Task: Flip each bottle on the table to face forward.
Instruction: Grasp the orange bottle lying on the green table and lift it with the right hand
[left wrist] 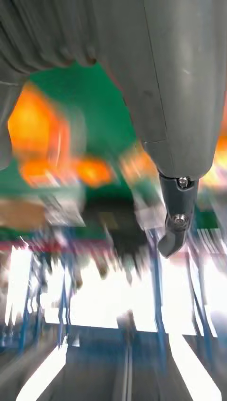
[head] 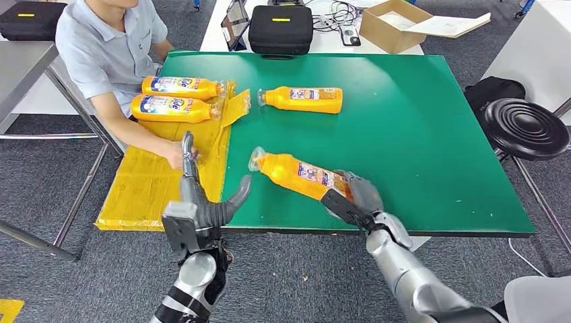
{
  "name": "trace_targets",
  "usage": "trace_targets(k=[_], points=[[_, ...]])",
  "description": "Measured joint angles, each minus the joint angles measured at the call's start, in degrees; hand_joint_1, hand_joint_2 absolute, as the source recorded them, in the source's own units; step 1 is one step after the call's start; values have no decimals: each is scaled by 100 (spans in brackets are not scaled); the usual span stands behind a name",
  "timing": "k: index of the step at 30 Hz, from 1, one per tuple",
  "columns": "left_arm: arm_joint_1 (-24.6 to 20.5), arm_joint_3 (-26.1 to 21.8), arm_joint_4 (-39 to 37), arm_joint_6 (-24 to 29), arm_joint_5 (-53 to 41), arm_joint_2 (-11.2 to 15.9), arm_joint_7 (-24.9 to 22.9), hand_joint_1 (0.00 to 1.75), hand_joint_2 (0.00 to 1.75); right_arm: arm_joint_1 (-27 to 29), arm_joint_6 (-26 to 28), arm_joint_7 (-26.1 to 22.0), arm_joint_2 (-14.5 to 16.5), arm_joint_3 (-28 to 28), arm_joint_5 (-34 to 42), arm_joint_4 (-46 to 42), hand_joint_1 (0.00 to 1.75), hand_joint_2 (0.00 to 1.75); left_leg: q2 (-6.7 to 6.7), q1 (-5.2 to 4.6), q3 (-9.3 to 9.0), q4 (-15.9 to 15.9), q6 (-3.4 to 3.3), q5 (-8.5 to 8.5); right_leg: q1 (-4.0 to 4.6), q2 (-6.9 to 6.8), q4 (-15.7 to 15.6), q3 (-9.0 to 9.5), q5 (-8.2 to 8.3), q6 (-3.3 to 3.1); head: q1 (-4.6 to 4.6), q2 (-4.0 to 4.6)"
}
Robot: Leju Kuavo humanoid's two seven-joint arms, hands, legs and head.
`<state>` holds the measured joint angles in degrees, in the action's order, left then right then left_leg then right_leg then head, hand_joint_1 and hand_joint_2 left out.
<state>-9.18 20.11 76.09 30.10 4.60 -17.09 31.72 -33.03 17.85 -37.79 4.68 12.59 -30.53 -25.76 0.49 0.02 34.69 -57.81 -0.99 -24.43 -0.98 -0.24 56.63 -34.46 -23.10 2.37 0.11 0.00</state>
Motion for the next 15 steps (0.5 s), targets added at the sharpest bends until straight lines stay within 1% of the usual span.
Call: trace_targets(k=[2, 3, 5, 10, 13, 15], points=[[46, -28, -87, -317, 558, 57, -225, 0, 175, 522, 58, -178, 124, -172, 745, -711, 175, 175, 5, 5, 9, 0, 1, 0, 2, -3, 1, -7, -3, -1, 3, 0], [75, -39, -121, -416, 702, 86, -266, 0, 175, 742, 64, -202, 170, -206, 980, -1038, 175, 175, 6, 7, 15, 1, 1, 0, 3, -4, 1, -13, -3, -2, 4, 0], [109, -58, -176, -501, 821, 137, -300, 0, 175, 1053, 64, -220, 217, -239, 1175, -1529, 175, 175, 3, 8, 24, 1, 1, -1, 2, -2, 2, -24, -4, -2, 3, 0], [120, -99, -247, -546, 895, 222, -333, 0, 175, 1392, 65, -221, 254, -289, 1385, -2208, 175, 175, 1, 5, 29, 1, 1, 0, -2, -2, 1, -31, -3, -1, 2, 0], [160, -111, -247, -701, 1216, 253, -500, 0, 175, 1674, 79, -222, 276, -289, 1943, -2815, 175, 175, 10, 4, 31, 1, 1, 0, -3, -10, 1, -29, -3, -1, 1, 0], [229, -119, -247, -959, 1545, 288, -683, 0, 175, 1943, 134, -223, 314, -289, 2332, -3394, 175, 175, 6, 4, 33, 1, 1, -1, -3, -9, 1, -31, -3, -1, 2, 0]])
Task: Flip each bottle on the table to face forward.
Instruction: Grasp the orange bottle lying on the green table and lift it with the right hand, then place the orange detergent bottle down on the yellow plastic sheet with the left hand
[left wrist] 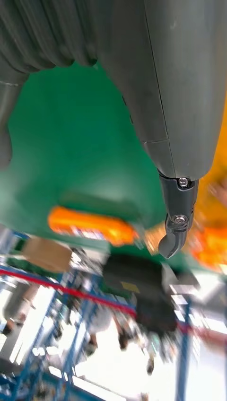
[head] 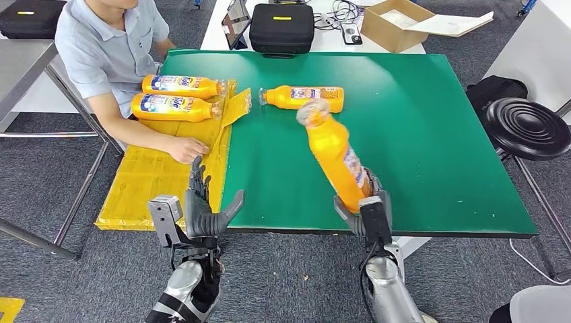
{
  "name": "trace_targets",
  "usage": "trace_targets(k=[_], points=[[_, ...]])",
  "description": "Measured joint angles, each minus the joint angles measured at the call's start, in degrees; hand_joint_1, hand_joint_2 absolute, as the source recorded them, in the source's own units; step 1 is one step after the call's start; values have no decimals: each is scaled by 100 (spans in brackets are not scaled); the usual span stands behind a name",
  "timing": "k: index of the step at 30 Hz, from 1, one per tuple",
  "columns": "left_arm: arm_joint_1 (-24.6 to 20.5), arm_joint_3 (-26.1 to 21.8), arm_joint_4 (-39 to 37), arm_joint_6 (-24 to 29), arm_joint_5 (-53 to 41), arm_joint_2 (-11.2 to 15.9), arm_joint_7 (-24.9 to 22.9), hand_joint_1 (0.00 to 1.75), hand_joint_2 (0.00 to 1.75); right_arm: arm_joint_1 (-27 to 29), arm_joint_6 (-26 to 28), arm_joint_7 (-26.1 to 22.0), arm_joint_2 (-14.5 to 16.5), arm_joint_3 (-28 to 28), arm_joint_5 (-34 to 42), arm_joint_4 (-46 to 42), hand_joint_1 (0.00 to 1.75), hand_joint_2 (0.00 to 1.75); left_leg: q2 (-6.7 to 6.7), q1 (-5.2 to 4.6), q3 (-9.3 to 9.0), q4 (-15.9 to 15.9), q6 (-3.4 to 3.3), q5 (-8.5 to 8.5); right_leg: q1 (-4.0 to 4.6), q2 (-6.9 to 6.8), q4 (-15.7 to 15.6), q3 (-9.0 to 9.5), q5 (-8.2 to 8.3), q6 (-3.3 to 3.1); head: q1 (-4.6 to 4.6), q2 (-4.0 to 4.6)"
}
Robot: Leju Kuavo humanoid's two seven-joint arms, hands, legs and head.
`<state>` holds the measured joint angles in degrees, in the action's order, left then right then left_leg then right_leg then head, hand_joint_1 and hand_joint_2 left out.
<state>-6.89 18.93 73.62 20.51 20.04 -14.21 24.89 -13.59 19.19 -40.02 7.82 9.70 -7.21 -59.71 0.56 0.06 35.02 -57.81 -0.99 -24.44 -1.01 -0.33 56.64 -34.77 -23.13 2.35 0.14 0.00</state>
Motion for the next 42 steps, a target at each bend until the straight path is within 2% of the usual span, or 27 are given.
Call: trace_targets(k=[3, 6, 10, 13, 16, 23, 29, 34, 35, 38, 39, 42], points=[[102, 36, 7, -706, 301, 97, -157, 0, 175, 355, -42, -2, 53, 4, 275, -761, 175, 175, -5, 0, 5, 0, 0, -1, 1, 3, 0, -7, 0, 0, 0, 0], [189, 162, 34, -1535, 228, 235, -115, 0, 175, 508, -424, -2, 81, 55, 323, -1150, 175, 175, -6, 1, 8, 1, 1, -2, 2, 6, 0, -11, -1, -1, -1, 0], [281, 340, 105, -2196, -183, 369, -71, 0, 175, 527, -1052, -1, 85, 350, -43, -1233, 175, 175, -8, 2, 8, 2, 1, -1, 3, 8, 0, -11, -1, -1, -1, 0], [293, 428, 122, -2517, -186, 413, -204, 0, 175, 515, -1211, 0, 93, 744, -515, -1222, 175, 175, -8, 3, 8, 2, 2, 0, 3, 8, 0, -10, 0, -1, -1, 0], [288, 489, 136, -2640, -144, 422, -245, 0, 175, 488, -1227, 0, 102, 1136, -815, -1178, 175, 175, -7, 2, 8, 2, 2, 1, 3, 7, 0, -10, 0, -1, -1, 0], [227, 524, 314, -2620, 262, 328, -186, 0, 175, 355, -1401, 2, 150, 1819, -906, -967, 175, 175, -6, 1, 9, 2, 1, 0, 1, 7, 0, -11, 0, -1, -1, 0], [204, 524, 468, -2372, 725, 201, -127, 0, 175, 265, -1451, 12, 161, 2372, -707, -846, 175, 175, -8, 2, 8, 2, 1, 0, 2, 8, 0, -12, -1, -1, -1, 0], [319, 522, 655, -2348, 823, 178, -11, 0, 175, 174, -1479, 15, 163, 2587, -600, -707, 175, 175, -10, 2, 8, 2, 1, 0, 3, 9, 0, -14, -1, -1, -1, 0], [343, 521, 684, -2353, 829, 178, -5, 38, 175, 157, -1478, 15, 164, 2612, -589, -673, 175, 175, -10, 2, 8, 2, 1, 0, 2, 9, 0, -14, -1, -1, 0, 0], [391, 513, 737, -2363, 834, 181, -4, 168, 175, 115, -1477, 15, 167, 2662, -578, -586, 175, 175, -9, 2, 8, 2, 1, 0, 2, 9, 0, -14, -1, -1, -1, 0], [397, 509, 745, -2377, 840, 182, -9, 175, 175, 100, -1477, 14, 171, 2669, -580, -553, 175, 175, -10, 2, 8, 2, 1, 0, 2, 9, 0, -14, -1, -1, -1, 0], [401, 482, 745, -2455, 917, 188, -59, 175, 175, 53, -1481, 7, 184, 2673, -598, -447, 174, 175, -10, 2, 8, 2, 1, 0, 2, 9, 0, -14, -1, -1, -1, 0]])
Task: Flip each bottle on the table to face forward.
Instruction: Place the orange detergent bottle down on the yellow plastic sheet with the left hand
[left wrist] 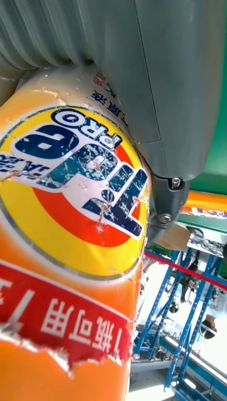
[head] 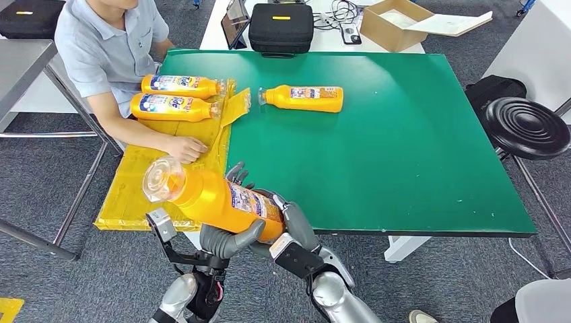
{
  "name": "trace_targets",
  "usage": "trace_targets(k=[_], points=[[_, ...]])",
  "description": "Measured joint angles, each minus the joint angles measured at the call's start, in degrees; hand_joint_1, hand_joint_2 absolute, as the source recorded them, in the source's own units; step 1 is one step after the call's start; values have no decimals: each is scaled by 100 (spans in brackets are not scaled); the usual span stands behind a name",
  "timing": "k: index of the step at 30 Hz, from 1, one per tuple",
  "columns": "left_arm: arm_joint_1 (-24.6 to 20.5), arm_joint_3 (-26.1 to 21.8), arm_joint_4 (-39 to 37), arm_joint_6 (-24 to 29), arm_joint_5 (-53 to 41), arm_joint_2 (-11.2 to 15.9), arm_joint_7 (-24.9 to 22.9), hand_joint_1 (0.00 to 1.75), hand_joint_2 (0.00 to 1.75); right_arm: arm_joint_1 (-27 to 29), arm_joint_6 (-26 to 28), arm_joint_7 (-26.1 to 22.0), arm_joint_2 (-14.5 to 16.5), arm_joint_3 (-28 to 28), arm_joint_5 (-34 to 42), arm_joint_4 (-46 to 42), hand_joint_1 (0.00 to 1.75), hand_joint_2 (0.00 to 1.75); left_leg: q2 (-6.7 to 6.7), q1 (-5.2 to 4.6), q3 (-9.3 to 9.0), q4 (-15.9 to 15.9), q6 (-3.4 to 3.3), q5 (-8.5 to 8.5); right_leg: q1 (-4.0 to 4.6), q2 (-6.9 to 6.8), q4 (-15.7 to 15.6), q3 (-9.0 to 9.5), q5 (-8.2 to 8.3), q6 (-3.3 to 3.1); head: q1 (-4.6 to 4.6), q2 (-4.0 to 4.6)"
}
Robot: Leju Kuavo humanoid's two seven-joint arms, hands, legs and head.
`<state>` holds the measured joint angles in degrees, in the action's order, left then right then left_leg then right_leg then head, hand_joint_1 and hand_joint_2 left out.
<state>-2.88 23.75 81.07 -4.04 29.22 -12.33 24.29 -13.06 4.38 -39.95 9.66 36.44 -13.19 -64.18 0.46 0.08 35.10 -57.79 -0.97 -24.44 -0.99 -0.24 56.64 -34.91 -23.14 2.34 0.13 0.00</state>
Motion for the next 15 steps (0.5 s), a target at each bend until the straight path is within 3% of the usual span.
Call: trace_targets(k=[4, 6, 10, 12, 15], points=[[3, -49, -22, -99, 201, 13, -107, 175, 175, -32, -32, -4, 12, 0, -6, 110, 128, 175, -1, 0, 0, 0, 0, 0, 0, 0, 0, -1, 0, 0, -1, 0], [17, -74, -31, -97, 261, 13, -126, 175, 175, -33, -89, -6, 19, 0, 17, 150, 120, 175, -2, 0, 0, 0, 0, 0, 0, 1, 0, -2, 0, 0, -1, 0], [54, -131, -31, -81, 312, 11, -128, 175, 175, -7, -265, -6, 32, 0, 126, 210, 7, 175, -3, 0, 0, 0, 0, 0, 0, 2, 0, -4, 0, 0, 1, 0], [57, -161, -27, -39, 299, 11, -128, 175, 175, 24, -309, -8, 39, -1, 137, 247, 0, 175, -3, 0, 1, 0, 0, 0, 0, 2, 0, -4, 0, 0, 1, 0], [42, -235, -3, 96, 223, 10, -126, 175, 175, 126, -309, -3, 38, -5, 127, 318, 0, 44, -2, 0, 1, 0, 0, 0, 0, 1, 0, -4, 0, 0, -1, 0]])
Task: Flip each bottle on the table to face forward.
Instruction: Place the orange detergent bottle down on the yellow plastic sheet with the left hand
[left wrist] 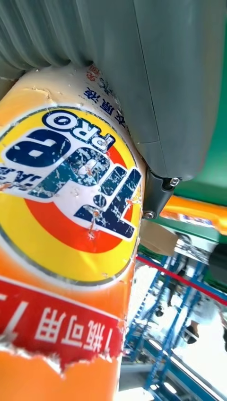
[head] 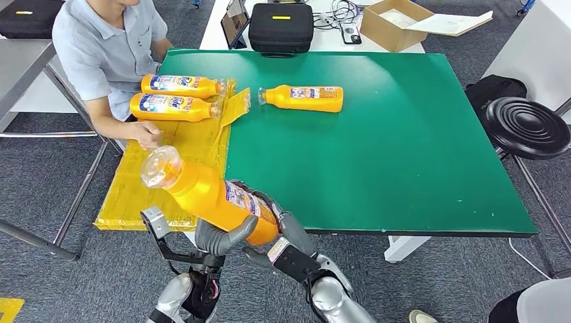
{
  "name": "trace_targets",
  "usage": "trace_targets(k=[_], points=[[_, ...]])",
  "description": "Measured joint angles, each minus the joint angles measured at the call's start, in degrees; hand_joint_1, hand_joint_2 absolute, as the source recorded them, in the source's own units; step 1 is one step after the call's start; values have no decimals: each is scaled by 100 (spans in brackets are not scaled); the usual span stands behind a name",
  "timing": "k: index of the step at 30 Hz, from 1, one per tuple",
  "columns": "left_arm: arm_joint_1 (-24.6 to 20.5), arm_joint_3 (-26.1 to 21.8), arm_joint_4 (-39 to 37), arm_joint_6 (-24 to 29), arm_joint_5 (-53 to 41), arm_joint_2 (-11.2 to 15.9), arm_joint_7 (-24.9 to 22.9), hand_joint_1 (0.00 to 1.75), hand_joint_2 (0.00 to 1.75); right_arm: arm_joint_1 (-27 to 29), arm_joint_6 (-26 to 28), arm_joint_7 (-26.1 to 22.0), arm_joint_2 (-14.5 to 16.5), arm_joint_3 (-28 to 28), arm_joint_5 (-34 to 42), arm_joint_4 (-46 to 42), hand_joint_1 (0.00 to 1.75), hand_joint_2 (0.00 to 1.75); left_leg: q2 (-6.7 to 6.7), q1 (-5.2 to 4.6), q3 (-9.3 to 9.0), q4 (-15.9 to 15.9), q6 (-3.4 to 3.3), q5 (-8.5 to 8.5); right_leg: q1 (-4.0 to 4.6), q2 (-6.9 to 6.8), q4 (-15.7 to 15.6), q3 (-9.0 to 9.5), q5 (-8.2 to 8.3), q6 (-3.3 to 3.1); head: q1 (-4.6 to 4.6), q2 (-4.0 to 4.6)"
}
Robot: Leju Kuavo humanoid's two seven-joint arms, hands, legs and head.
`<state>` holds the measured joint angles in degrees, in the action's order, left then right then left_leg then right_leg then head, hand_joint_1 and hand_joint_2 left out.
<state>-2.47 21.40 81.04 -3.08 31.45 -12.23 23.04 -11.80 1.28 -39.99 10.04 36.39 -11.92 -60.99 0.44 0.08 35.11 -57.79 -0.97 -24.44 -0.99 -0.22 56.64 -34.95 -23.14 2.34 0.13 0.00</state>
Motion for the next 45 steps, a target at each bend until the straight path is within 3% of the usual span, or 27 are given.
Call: trace_targets(k=[1, 5, 15, 21, 23, 27, 32, 39, 45], points=[[-5, -28, 6, 39, -17, 1, 0, 175, 175, 44, -2, 1, 0, -4, 14, 15, 0, 0, 0, 0, 0, 0, 0, 0, 0, 0, 0, 0, 0, 0, 0, 0], [-7, -91, 9, 326, -249, 21, -13, 175, 175, 200, 34, 10, 2, -39, 36, -21, 0, 0, 1, 0, 0, 0, 0, 0, 0, 0, 0, 0, 0, 0, -1, 0], [-226, -583, -50, 1655, -1367, 231, 98, 175, 175, 1031, 685, 0, -74, -50, -252, -827, 0, 0, 2, 1, 3, 1, 0, -1, 2, 0, 0, -1, -1, -1, -1, 0], [-612, -869, -494, 3903, -3945, 435, 447, 175, 175, 1194, 1601, -1, -125, -26, 55, -1241, 0, 0, 5, 1, 2, 1, 2, 3, 1, -3, 0, 2, 0, -1, -1, 0], [-856, -1020, -815, 4197, -4770, 519, 396, 175, 175, 1189, 1919, -1, -129, -20, 221, -1355, 0, 0, 5, 1, 1, 1, 4, 5, 1, -3, 1, 4, 1, -2, -1, 0], [-1369, -1430, -1622, 4275, -6329, 645, 100, 175, 175, 1179, 2055, -1, -127, -28, 481, -1487, 0, 0, 2, 1, -3, 1, 5, 7, 1, -1, 1, 4, 3, -3, -2, 0], [-2155, -1910, -3082, 4292, -8202, 828, -575, 175, 175, 1156, 1796, -1, -103, -38, 664, -1507, 0, 0, 1, 1, -3, 1, 10, 10, 3, 0, 3, 4, 3, -3, -2, 0], [-2908, -2026, -4756, 4243, -8940, 1003, -1274, 175, 175, 1095, 1579, -1, -67, -40, 761, -1457, 0, 0, 2, 2, 0, 1, 11, 10, 2, -1, 4, 3, 3, -3, -2, 0], [-3168, -1998, -5440, 4083, -9303, 1057, -1813, 175, 175, 1048, 1470, -1, -32, -43, 815, -1347, 0, 0, 2, 1, 2, 1, 10, 10, 0, -1, 3, 3, 3, -2, -3, 0]])
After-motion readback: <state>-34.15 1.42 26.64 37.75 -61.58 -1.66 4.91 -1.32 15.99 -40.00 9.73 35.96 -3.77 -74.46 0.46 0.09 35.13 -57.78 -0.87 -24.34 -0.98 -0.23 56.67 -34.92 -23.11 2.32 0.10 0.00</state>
